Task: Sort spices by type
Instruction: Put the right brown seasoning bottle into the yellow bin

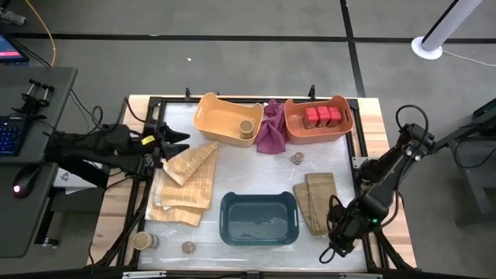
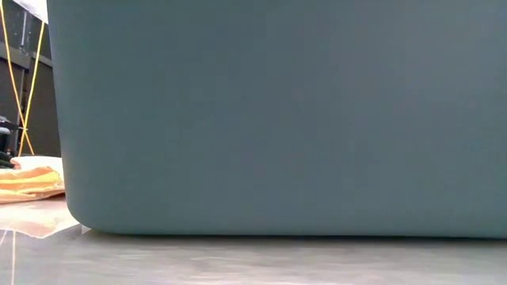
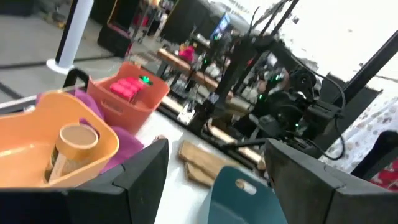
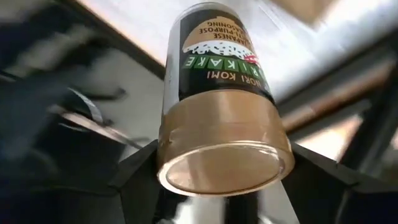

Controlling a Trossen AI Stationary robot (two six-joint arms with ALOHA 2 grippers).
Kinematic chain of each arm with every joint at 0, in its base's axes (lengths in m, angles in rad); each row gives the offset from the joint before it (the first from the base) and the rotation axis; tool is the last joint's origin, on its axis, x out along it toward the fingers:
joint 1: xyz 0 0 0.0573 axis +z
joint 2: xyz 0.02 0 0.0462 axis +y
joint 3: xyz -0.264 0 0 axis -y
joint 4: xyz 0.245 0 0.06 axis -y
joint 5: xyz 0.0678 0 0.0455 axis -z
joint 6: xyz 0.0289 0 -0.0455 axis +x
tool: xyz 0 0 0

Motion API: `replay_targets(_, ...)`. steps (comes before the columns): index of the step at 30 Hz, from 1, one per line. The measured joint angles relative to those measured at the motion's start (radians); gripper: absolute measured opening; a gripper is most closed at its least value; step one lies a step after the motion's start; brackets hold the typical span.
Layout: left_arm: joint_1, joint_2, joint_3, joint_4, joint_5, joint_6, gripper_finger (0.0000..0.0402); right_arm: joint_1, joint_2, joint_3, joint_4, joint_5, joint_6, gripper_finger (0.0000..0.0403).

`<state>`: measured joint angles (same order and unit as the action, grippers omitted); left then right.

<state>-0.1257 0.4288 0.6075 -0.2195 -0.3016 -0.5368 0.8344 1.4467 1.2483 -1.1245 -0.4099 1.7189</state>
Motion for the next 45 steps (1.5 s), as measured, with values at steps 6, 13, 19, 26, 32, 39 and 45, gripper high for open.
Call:
replay_targets(6, 0.000, -0.068, 0.001, -0.001, -0.025, 0.010, 0.0249, -0.126, -0.001, 0.226, -0.016, 0.244, -0.124, 0.0279)
replay_targets(13, 0.000, -0.074, 0.001, -0.002, -0.024, 0.007, 0.0249, -0.448, 0.022, 0.309, 0.026, 0.403, -0.471, 0.0279)
replay_targets(19, 0.000, -0.053, 0.001, -0.003, 0.020, 0.007, 0.0249, -0.788, 0.121, 0.309, 0.321, 0.381, -0.800, 0.0279)
replay_targets(26, 0.000, -0.026, 0.001, -0.004, 0.034, 0.007, 0.0249, -1.110, 0.235, 0.309, 0.479, 0.356, -0.912, 0.0279)
replay_targets(32, 0.001, 0.028, 0.001, -0.005, -0.072, 0.007, 0.0249, -1.243, 0.327, 0.309, 0.490, 0.268, -0.973, 0.0279)
replay_targets(39, 0.079, 0.210, 0.002, 0.055, -0.223, 0.002, 0.0249, -1.288, 0.400, 0.431, 0.349, 0.245, -1.203, 0.0279)
replay_targets(45, 0.259, 0.418, 0.139, -0.012, -0.068, 0.013, 0.0249, -1.313, 0.497, 0.672, 0.131, 0.262, -1.427, 0.0279)
